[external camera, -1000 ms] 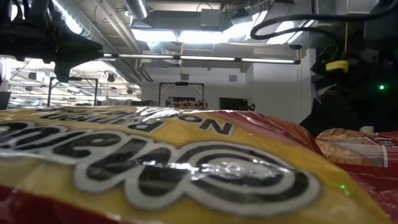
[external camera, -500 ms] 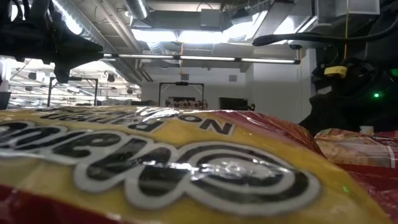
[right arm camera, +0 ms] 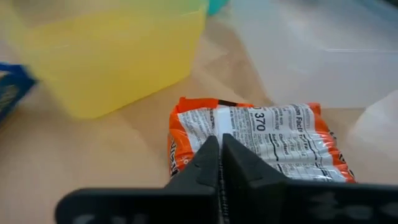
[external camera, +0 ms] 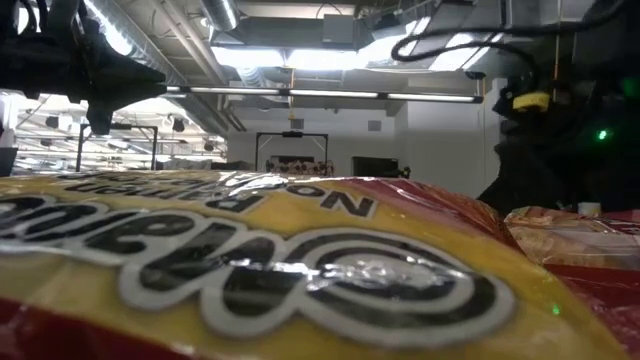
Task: Sort Maruchan noodles
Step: Put the top orange noodle pack into the white bin
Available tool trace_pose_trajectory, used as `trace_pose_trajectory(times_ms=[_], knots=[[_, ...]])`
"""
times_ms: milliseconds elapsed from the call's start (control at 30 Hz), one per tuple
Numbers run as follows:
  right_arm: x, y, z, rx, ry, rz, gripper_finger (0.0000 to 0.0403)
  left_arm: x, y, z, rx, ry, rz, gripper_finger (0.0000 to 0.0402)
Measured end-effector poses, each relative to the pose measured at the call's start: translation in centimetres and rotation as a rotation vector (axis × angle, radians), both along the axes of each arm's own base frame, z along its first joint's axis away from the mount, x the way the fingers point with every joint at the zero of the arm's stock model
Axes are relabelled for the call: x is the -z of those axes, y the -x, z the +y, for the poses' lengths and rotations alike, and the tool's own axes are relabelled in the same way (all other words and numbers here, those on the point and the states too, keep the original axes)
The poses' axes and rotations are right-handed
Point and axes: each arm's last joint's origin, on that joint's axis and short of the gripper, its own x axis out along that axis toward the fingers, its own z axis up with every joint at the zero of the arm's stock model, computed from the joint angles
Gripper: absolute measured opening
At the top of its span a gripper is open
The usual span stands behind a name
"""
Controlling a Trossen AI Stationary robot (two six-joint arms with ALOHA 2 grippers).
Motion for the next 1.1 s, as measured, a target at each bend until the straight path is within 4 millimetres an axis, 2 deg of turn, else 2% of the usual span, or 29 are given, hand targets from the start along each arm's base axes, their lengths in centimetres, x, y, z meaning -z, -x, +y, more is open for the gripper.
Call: trace_pose_trajectory(times_ms=[567,667,733,900,1100], knots=[[-7.1,-2.3,1.2,0.011,0.135,0.007,0.0001,0.0,0.0,0.0,0.004,-0.002,0.0,0.0082],[-7.8,-2.4,1.3,0.005,0.128,0.042,0.0003,0.0,0.0,0.0,0.006,-0.003,0.001,0.0082],[-7.5,-2.3,1.1,0.01,0.052,0.084,0.0012,0.0,0.0,0.0,0.009,-0.003,0.001,0.0082],[-6.5,-0.8,1.0,0.063,-0.138,0.197,0.008,0.0,0.0,0.0,0.011,-0.001,0.002,0.0082],[-7.3,0.7,1.5,-0.046,-0.307,0.394,0.0224,0.0,0.0,-0.1,0.024,0.0,-0.001,0.0082]])
